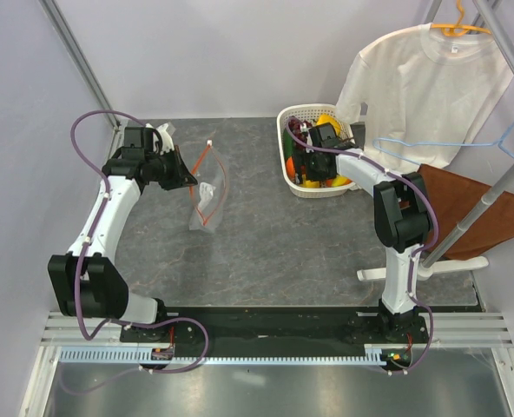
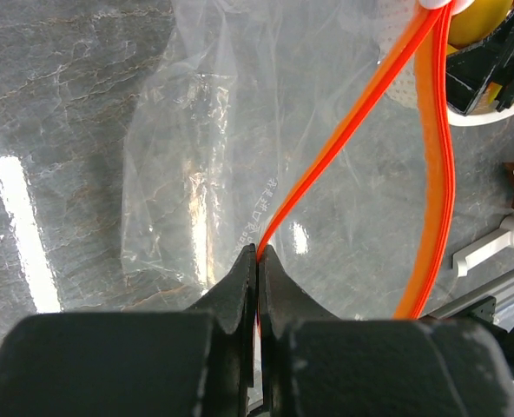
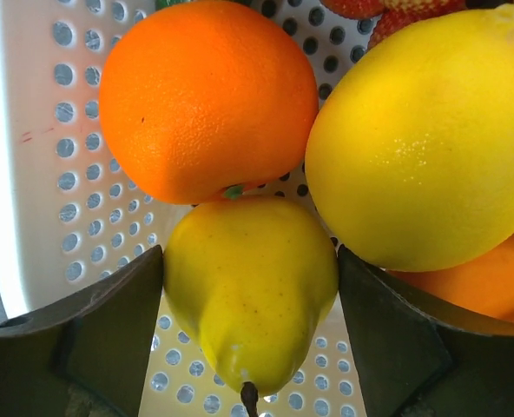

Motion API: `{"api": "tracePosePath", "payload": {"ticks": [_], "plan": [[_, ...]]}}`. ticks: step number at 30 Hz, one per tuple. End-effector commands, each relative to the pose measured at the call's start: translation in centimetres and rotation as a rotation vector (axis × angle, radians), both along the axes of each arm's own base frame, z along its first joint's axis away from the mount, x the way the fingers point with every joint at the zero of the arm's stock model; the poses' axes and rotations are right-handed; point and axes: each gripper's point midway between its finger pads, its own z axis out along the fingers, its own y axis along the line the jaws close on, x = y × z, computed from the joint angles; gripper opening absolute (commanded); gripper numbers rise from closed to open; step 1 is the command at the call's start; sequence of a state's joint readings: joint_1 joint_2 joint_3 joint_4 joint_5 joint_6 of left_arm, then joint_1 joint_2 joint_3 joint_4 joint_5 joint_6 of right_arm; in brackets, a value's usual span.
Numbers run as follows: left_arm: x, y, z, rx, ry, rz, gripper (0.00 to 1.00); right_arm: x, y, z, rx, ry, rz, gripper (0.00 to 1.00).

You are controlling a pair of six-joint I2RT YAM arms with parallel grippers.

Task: Place the food in the zip-top bag and seal the zipper
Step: Pick up the fake fruit from the bin, then place the fake fruit in the zipper food storage bag.

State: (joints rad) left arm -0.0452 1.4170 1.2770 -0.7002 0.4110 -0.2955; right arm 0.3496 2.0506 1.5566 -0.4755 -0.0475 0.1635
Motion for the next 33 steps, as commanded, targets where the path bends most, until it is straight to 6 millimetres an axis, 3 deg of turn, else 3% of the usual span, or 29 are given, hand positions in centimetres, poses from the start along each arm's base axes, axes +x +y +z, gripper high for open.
{"api": "tracePosePath", "payload": {"ticks": [1, 3, 12, 18, 23, 26, 31, 33], "plan": [[0.5, -0.4, 0.8, -0.038, -0.025, -0.001, 0.02, -0.8, 0.9, 2.3, 0.04, 0.017, 0.028, 0.7], [0.6, -0.4, 0.7, -0.036, -0.022, 0.001, 0.02, -0.7, 0.9, 3.8, 0.048, -0.002, 0.037, 0.68], [0.9, -0.4, 0.3, -0.031, -0.012, -0.006, 0.02, -0.6, 2.7, 14.0, 0.165, -0.197, 0.153, 0.65], [1.4, -0.6, 0.3, -0.043, 0.0, -0.013, 0.02, -2.1, 5.6, 20.7, 0.345, -0.312, 0.281, 0.64], [1.3, -1.6, -0.6, -0.052, 0.037, -0.04, 0.02, -4.1, 9.5, 27.0, 0.598, -0.381, 0.415, 0.62], [1.5, -2.2, -0.5, -0.053, 0.038, -0.053, 0.02, -5.4, 12.6, 29.8, 0.68, -0.418, 0.493, 0.62], [2.1, -2.8, 0.1, -0.067, 0.041, -0.056, 0.02, -8.3, 19.2, 32.0, 0.751, -0.442, 0.634, 0.63], [2.2, -2.9, 0.2, -0.075, 0.048, -0.06, 0.02, -9.3, 21.6, 31.2, 0.758, -0.419, 0.671, 0.62]]}}
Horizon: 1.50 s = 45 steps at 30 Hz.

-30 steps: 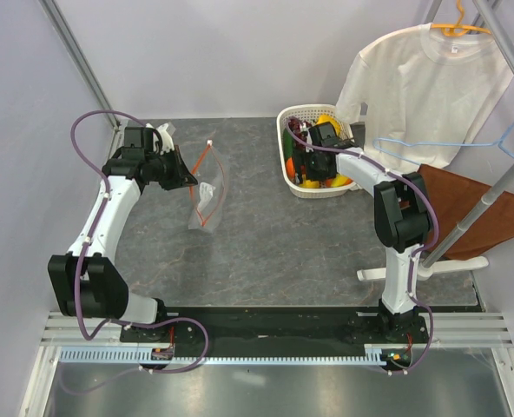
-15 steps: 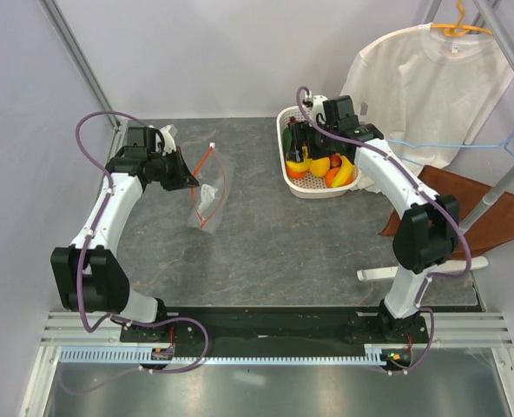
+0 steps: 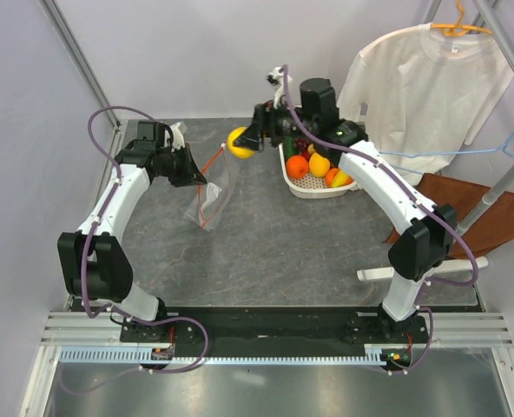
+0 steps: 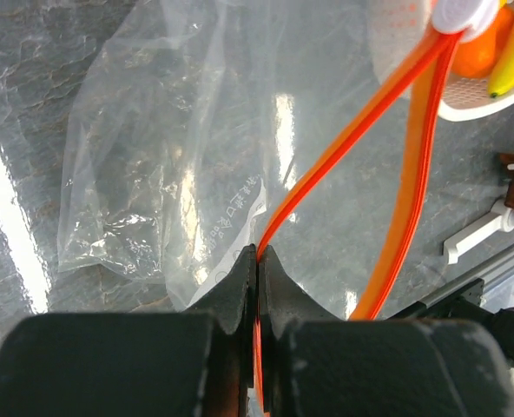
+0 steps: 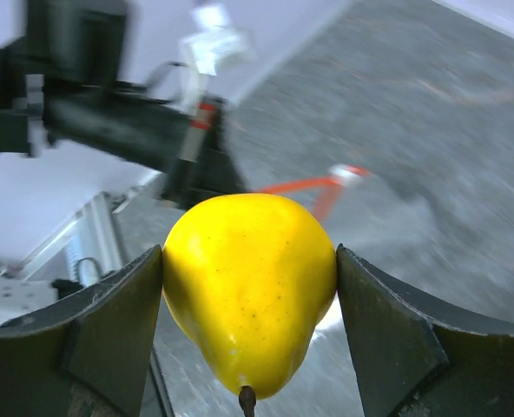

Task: Place the food in the zip-top bag and seal the zipper
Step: Place the fake fruit in the zipper food storage bag.

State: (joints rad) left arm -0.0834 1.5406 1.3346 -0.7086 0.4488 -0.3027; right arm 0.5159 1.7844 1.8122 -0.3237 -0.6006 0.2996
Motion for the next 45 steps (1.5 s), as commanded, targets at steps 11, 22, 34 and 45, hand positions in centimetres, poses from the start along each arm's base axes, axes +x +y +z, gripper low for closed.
{"api": "tracePosePath", "payload": {"ticks": [11, 22, 34, 45], "plan": [[-0.2, -2.7, 3.0, -0.179, 0.01, -0.063, 0.02, -3.0, 10.1, -7.1, -0.114, -0.073, 0.094, 0.64], [-3.0, -3.1, 3.9, -0.403, 0.106, -0.121, 0.02, -2.2, 8.0, -12.8, -0.308, -0.117, -0.013, 0.64], [-7.7, -5.2, 7.9, -0.634, 0.152, -0.303, 0.02, -6.8, 8.9, -9.0, -0.345, -0.338, 0.157, 0.98], [-3.5, -3.0, 8.7, -0.561, -0.022, -0.23, 0.02, -6.8, 4.2, 1.6, -0.293, -0.391, 0.085, 0.98]]}}
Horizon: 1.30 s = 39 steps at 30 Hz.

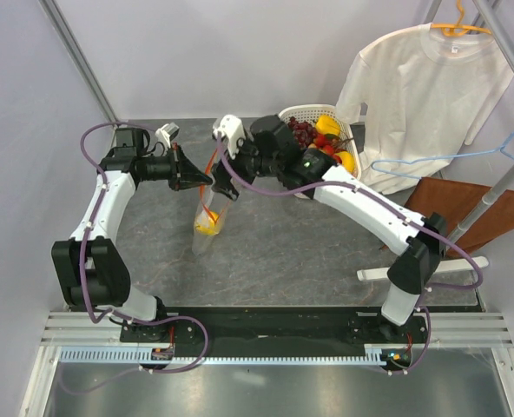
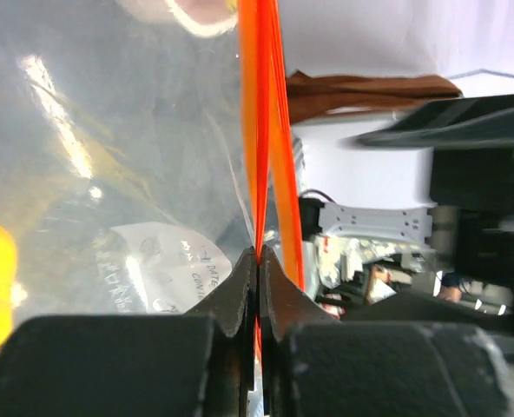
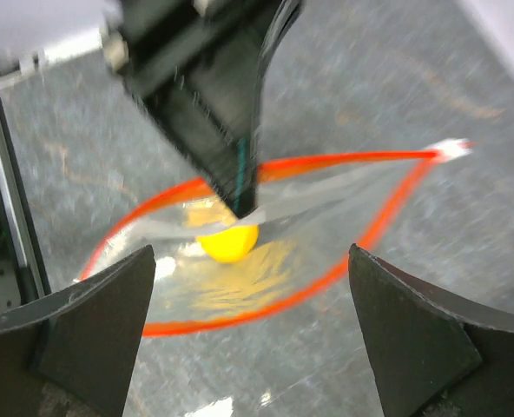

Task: Place the food in the zip-top bag and seal the zipper
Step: Place the fake fruit in the zipper food storage bag, then pick up the fake fruit from the bin.

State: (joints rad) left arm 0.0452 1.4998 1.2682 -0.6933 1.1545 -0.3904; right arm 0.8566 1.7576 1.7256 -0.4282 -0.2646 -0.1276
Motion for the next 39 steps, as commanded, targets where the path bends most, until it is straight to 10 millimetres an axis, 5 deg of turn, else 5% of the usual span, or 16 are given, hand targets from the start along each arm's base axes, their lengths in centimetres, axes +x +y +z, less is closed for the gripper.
{"api": "tracePosePath", "payload": {"ticks": [1, 5, 14, 28, 39], "plan": [[2.4, 0.7, 1.6, 0.04, -0.105, 0.068, 0.02, 2.1, -3.8, 7.2, 0.087, -0.021, -0.104, 0.98], [4.7, 1.8, 1.3, 0.13, -0.149, 0.139, 0.02, 8.3, -10.1, 2.9, 0.012, 0.134, -0.334, 0.98], [6.3, 1.9, 0.9, 0.133, -0.133, 0.165, 0.02, 15.0, -21.7, -8.2, -0.304, 0.201, -0.643, 0.98], [6.0, 2.4, 0.2, 0.181, -0.159, 0.178, 0.02, 19.5, -27.5, -15.9, -0.408, 0.272, -0.875, 0.92], [6.2, 2.6, 0.0, 0.2, -0.155, 0.179, 0.02, 20.3, -27.3, -18.6, -0.415, 0.29, -0.842, 0.89]]}}
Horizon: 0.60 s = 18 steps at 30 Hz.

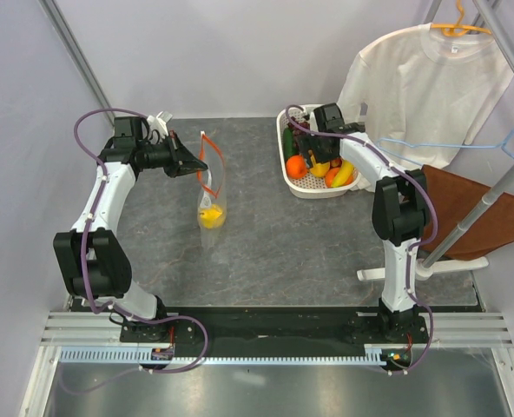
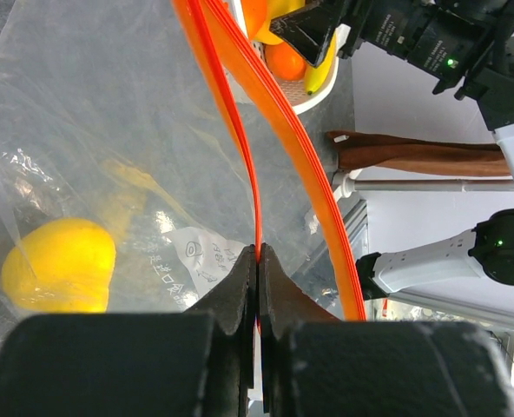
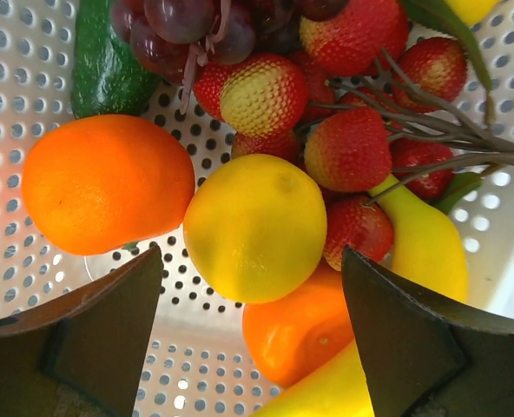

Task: Place the food in the zip-top bag and seal the zipper
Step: Pick up the fake fruit from the bin.

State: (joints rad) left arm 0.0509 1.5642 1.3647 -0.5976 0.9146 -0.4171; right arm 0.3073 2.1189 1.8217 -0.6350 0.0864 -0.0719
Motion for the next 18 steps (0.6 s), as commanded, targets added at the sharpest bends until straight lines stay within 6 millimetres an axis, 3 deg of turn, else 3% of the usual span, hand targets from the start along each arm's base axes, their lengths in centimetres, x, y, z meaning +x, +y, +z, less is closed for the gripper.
{"api": "tracePosePath", "payload": {"ticks": [1, 9, 13, 15, 16, 18], "plan": [[0.3, 0.5, 1.0, 0.029, -0.057, 0.005, 0.02, 0.5, 0.5, -0.7, 0.011, -0.013, 0.01, 0.88], [-0.1, 0.5, 0.1, 0.037, -0.04, 0.008, 0.02, 1.1, 0.3, -2.4, -0.023, -0.025, 0.04, 0.85], [-0.1, 0.5, -0.3, 0.04, -0.031, 0.011, 0.02, 1.3, 0.0, -2.1, -0.031, -0.037, 0.047, 0.81], [0.0, 0.5, -0.3, 0.039, -0.026, 0.013, 0.02, 1.4, 0.0, -1.4, -0.019, -0.046, 0.052, 0.76], [0.0, 0.5, -0.3, 0.038, -0.026, 0.012, 0.02, 1.4, -0.2, -1.0, -0.013, -0.052, 0.057, 0.67], [0.1, 0.6, -0.2, 0.038, -0.029, 0.013, 0.02, 1.3, 0.2, 0.6, 0.014, -0.073, 0.072, 0.6]]}}
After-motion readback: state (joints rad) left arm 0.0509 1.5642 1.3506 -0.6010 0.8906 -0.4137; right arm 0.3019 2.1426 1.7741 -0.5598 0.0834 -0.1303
